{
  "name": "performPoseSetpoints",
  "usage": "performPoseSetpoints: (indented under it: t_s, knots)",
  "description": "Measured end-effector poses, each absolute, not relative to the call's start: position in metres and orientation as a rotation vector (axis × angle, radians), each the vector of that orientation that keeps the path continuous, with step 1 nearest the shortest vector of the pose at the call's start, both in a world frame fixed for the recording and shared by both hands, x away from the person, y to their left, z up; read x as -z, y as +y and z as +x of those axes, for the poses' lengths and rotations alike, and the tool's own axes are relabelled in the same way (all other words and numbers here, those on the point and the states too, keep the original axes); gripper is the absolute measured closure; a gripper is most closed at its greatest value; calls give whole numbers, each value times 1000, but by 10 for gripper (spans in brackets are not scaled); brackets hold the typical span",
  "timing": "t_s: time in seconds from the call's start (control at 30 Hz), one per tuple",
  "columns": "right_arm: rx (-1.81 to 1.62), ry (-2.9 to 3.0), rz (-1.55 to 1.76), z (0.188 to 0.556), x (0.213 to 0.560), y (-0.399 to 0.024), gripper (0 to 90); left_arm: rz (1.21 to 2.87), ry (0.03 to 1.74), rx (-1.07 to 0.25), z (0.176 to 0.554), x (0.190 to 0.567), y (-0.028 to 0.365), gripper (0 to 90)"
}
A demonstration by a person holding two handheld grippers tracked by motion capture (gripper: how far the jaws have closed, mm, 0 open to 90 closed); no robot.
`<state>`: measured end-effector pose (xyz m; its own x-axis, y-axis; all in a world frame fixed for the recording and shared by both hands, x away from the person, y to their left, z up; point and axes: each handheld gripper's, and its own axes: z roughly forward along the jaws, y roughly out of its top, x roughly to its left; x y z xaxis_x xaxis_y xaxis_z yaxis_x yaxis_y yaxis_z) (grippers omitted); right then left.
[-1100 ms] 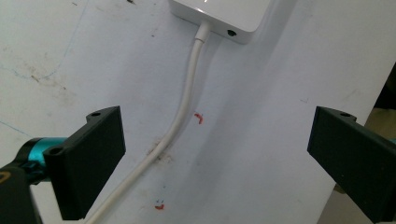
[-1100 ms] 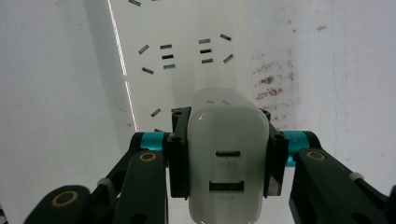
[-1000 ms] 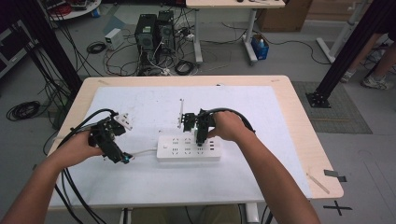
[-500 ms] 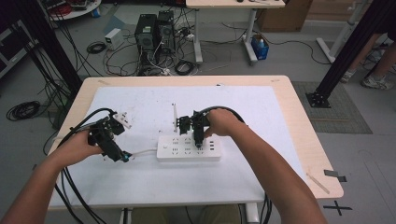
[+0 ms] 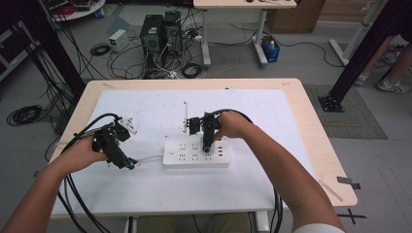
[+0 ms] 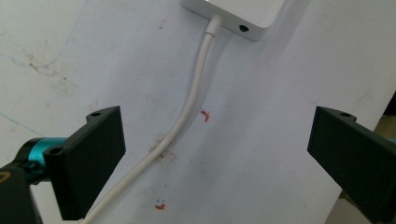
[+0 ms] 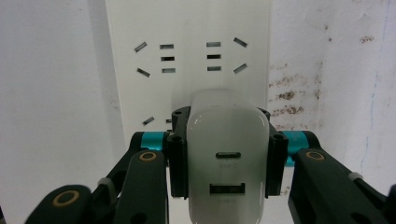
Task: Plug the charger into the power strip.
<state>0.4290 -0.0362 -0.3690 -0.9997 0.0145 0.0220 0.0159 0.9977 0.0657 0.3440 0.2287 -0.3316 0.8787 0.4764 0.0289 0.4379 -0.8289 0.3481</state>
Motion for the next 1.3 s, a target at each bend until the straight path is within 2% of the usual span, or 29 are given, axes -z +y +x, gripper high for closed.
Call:
performPoseSetpoints:
  t_s: [0.33, 0.63, 0.93, 1.0, 1.1, 1.13, 1.23, 1.3]
  knots:
    - [107, -3220, 41, 413, 371, -36, 629, 2696, 688, -173, 346, 331, 228, 42]
    - [148, -3137, -27, 427, 374, -39, 628, 2682, 689, -169, 346, 330, 228, 42]
    - [151, -3157, -34, 423, 374, -40, 614, 2681, 680, -180, 345, 329, 227, 42]
    - [160, -3150, -125, 424, 374, -40, 368, 2681, 681, -185, 345, 329, 226, 42]
    - [304, -3143, -256, 424, 359, -50, 296, 2672, 671, -199, 344, 329, 224, 42]
    - [346, -3151, -300, 424, 353, -55, 245, 2668, 671, -199, 343, 328, 224, 42]
    - [416, -3151, -415, 423, 338, -72, 220, 2673, 661, -200, 344, 329, 224, 42]
    - [462, -3162, -491, 422, 329, -84, 142, 2671, 659, -202, 345, 329, 223, 42]
